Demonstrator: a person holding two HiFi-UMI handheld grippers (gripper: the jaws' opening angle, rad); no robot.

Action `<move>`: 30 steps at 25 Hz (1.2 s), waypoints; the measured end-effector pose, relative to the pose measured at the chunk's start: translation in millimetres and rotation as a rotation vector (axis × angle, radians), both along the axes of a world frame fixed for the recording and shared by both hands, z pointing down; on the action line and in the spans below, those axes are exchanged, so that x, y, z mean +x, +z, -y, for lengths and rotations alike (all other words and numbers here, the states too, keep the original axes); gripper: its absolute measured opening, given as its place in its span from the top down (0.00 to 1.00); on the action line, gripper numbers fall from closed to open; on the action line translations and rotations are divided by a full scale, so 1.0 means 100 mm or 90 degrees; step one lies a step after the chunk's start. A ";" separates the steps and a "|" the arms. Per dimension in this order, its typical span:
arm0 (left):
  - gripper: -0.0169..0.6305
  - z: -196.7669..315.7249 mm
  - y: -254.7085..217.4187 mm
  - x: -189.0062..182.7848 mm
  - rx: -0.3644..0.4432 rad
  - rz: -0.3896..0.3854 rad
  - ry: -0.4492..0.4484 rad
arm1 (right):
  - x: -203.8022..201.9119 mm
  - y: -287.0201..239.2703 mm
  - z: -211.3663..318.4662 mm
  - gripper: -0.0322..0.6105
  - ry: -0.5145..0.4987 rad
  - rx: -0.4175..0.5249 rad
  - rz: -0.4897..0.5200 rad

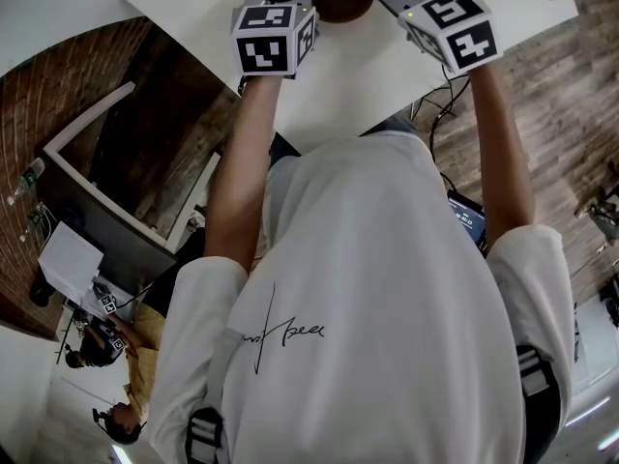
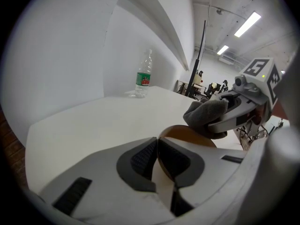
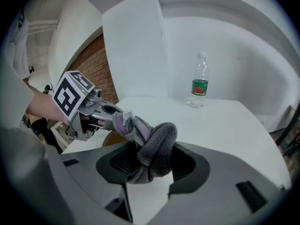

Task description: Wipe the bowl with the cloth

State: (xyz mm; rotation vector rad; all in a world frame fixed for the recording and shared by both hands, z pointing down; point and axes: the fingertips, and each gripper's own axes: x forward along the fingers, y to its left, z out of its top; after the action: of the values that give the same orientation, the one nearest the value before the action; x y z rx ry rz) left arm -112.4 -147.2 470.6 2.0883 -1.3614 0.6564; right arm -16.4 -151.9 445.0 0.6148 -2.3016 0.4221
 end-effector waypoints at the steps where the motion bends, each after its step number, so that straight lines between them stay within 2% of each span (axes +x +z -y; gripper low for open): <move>1: 0.93 0.00 0.00 0.00 0.001 0.001 -0.001 | 0.01 0.00 -0.02 0.67 0.006 -0.001 0.001; 11: 0.92 -0.02 0.00 -0.04 0.005 -0.001 -0.004 | 0.08 0.02 -0.15 0.67 0.044 -0.011 0.015; 30: 0.92 -0.01 -0.03 -0.03 0.005 0.015 -0.015 | 0.13 -0.01 -0.35 0.67 0.047 -0.017 0.002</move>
State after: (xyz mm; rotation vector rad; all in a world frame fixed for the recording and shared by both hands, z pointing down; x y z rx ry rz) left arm -115.0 -146.1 467.4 2.0746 -1.4013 0.6681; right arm -3.4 -117.2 444.1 0.6883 -2.2780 0.4880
